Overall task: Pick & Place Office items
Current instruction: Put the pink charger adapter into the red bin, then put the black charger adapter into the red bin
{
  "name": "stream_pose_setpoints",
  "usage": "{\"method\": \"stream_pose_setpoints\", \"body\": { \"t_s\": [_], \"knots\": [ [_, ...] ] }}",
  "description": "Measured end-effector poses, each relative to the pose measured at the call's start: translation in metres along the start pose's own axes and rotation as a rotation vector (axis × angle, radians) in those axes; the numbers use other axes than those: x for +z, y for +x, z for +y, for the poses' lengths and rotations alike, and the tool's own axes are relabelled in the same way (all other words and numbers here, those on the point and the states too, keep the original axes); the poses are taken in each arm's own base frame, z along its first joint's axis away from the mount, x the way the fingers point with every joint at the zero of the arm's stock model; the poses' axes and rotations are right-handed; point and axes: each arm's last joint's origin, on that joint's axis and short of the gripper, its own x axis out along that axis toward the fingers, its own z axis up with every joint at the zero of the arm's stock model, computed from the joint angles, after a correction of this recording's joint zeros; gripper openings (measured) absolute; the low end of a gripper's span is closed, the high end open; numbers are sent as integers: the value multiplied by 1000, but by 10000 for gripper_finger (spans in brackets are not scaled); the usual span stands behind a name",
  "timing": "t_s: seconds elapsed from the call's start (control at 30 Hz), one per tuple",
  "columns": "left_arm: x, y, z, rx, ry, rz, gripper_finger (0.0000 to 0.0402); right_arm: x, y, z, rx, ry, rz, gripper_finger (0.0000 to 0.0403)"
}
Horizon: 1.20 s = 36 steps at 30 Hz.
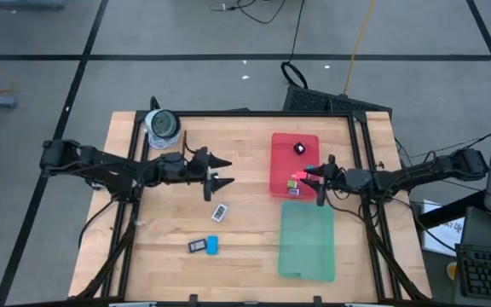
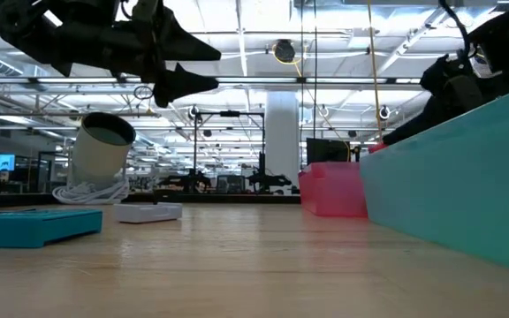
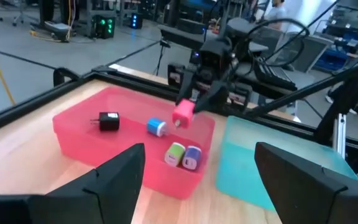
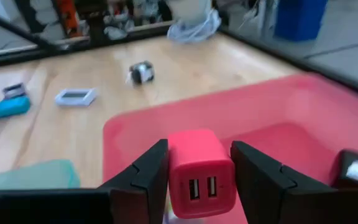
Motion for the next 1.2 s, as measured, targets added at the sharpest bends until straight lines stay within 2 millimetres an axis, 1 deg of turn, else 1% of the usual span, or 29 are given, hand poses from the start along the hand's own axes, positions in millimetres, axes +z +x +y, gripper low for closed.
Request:
{"method": "stream_pose_setpoints", "body": {
  "t_s": [0.2, 0.37, 0.47, 0.7, 0.97, 1.1, 1.2],
  "knots": [
    [1, -1, 0, -2, -3, -4, 320, -6, 5, -4, 2, 25, 63, 140],
    [1, -1, 0, -2, -99, -3, 328, -10, 9, -10, -56, 24, 95, 140],
    [1, -1, 0, -2, -146, -1, 326, -13, 11, -14, -123, 30, 108, 140],
    [1, -1, 0, -2, -157, 1, 310, -15, 13, -17, -147, 27, 129, 143],
    [1, -1, 0, -2, -154, 1, 299, -9, 14, -15, -124, 52, 65, 220],
    [1, -1, 0, -2, -156, 1, 304, -3, 15, -13, -95, 71, 8, 241],
    [0, -1, 0, -1, -156, 2, 311, 4, 14, -9, -4, 91, -49, 246]
  ]
}}
